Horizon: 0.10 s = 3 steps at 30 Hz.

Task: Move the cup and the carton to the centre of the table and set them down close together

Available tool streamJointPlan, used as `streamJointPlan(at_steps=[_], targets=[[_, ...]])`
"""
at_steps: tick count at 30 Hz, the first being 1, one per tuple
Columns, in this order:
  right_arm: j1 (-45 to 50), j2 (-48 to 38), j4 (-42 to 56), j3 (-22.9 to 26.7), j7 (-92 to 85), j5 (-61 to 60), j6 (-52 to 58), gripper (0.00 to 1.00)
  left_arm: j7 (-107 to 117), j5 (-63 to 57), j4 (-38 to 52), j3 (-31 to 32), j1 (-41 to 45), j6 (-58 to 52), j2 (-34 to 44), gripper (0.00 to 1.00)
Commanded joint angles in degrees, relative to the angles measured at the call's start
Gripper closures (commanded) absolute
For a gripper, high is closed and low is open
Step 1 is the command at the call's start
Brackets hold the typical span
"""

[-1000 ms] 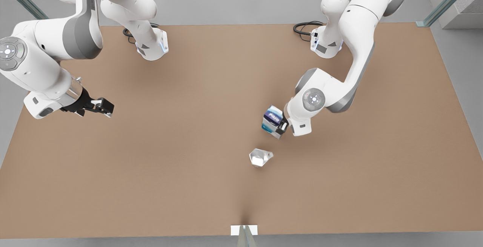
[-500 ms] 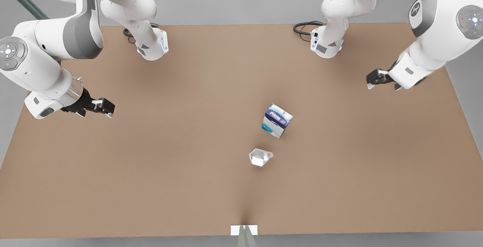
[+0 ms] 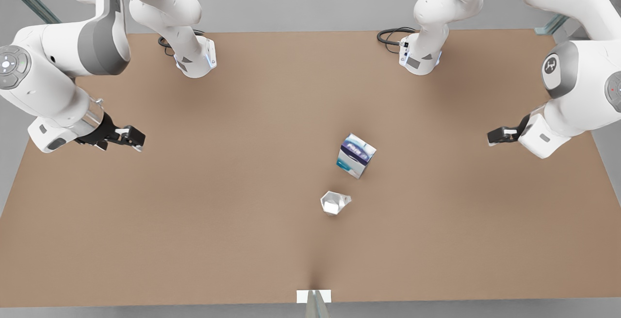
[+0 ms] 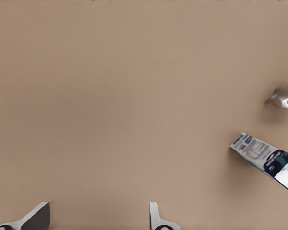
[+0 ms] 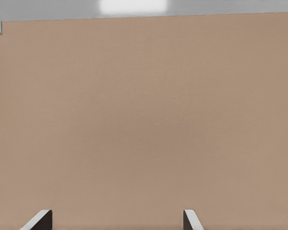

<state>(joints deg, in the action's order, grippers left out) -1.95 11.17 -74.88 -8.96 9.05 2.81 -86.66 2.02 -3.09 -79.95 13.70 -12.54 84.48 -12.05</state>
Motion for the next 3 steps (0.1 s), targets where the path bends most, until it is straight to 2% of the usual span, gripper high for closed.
streamJointPlan(at_steps=[1, 3], targets=[[0.01, 0.0, 0.0, 0.0, 0.0, 0.01, 0.0, 0.0, 0.0, -0.78, 0.14, 0.01, 0.15, 0.07, 0.01, 0.0], [0.01, 0.0, 0.0, 0.0, 0.0, 0.01, 0.0, 0.0, 0.0, -0.78, 0.14, 0.01, 0.06, 0.07, 0.01, 0.0]])
